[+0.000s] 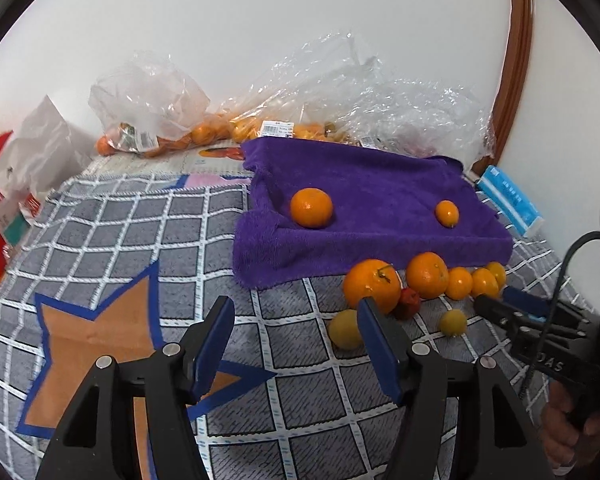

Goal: Organize fruits
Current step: 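Pull both open tools back from the purple towel, then move the open right tool onto the large oval orange fruit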

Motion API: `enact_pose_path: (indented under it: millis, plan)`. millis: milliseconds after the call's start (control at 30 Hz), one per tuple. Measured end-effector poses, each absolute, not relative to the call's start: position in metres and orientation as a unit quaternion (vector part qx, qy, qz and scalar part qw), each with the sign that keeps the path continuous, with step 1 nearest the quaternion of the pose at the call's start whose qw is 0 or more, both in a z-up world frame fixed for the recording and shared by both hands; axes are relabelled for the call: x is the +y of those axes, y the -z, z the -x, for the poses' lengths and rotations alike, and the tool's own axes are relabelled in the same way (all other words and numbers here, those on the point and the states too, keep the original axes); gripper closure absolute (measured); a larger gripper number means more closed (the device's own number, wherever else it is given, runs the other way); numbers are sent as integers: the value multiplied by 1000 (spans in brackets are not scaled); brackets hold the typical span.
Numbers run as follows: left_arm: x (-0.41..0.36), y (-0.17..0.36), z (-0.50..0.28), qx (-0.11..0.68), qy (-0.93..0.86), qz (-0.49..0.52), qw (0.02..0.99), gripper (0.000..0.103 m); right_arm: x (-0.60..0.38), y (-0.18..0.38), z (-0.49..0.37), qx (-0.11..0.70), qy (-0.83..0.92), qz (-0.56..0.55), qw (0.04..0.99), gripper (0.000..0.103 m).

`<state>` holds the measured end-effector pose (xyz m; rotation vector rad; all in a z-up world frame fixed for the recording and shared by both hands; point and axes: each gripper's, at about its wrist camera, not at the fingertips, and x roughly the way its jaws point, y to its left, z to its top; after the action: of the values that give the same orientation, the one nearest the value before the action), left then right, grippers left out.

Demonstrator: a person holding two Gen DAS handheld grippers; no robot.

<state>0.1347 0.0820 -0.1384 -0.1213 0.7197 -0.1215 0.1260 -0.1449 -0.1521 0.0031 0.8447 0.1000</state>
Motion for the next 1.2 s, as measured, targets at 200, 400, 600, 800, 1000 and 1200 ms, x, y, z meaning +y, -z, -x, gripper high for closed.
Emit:
enact_pose_path:
  millis: [200,400,600,800,1000,1200]
  plan:
    - [92,144,-136,354,53,86,930,41,-142,160,-132,421,-36,10,907,44]
    - [101,148,-138,359,46,114,925,41,-138,164,-140,428,-28,37,902,44]
    - [101,149,-138,359,33,110,926,41,-140,170,-147,442,-22,40,896,46]
    - [107,150,-139,361,27,122,924,41,-147,171,-147,437,-13,34,899,68]
    - [106,151,-140,361,23,120,924,41,-159,169,-145,435,-17,13,900,69]
    - [104,152,-141,364,19,111,924,41,-164,165,-137,425,-22,11,905,69]
